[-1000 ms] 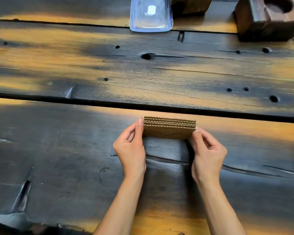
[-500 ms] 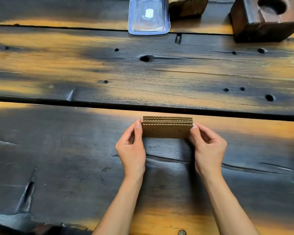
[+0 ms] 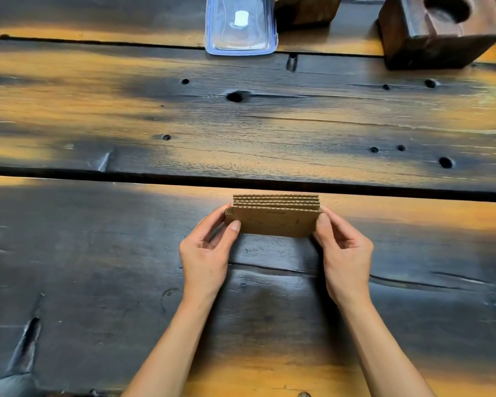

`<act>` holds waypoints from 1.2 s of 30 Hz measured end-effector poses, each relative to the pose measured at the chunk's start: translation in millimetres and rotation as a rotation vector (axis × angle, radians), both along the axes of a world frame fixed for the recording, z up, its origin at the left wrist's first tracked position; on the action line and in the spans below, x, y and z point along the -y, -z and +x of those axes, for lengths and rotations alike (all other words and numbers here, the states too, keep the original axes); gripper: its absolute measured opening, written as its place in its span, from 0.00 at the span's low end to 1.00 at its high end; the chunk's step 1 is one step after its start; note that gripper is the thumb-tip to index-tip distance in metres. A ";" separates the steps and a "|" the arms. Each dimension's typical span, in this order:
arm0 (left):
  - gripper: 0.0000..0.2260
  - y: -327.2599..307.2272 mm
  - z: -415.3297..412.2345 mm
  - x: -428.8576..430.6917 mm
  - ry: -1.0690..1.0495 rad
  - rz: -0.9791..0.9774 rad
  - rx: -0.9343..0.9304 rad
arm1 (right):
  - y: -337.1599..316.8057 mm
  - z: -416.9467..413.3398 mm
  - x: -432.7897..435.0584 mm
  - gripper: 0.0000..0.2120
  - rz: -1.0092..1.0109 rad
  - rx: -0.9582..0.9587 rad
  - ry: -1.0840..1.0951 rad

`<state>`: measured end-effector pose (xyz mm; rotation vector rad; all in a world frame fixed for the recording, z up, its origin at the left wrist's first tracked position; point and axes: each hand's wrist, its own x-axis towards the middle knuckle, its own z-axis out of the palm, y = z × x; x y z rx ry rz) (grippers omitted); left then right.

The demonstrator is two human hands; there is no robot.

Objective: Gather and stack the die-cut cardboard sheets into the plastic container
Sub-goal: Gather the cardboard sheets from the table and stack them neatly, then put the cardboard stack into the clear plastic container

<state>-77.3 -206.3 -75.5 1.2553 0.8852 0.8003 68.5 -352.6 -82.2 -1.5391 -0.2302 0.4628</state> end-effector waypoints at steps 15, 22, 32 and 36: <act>0.17 -38.6 20.4 -10.2 0.137 0.049 -0.261 | -29.7 9.6 19.5 0.19 -0.204 -0.023 -0.032; 0.12 -91.4 54.9 36.4 0.246 -0.088 -0.288 | -81.9 29.3 76.4 0.18 -0.289 -0.149 0.102; 0.13 -146.7 105.0 149.9 0.413 -0.051 -0.429 | -148.6 50.1 196.4 0.16 -0.493 -0.125 0.206; 0.15 -151.7 120.1 199.1 0.401 0.042 -0.431 | -163.0 61.5 241.2 0.14 -0.505 -0.121 0.267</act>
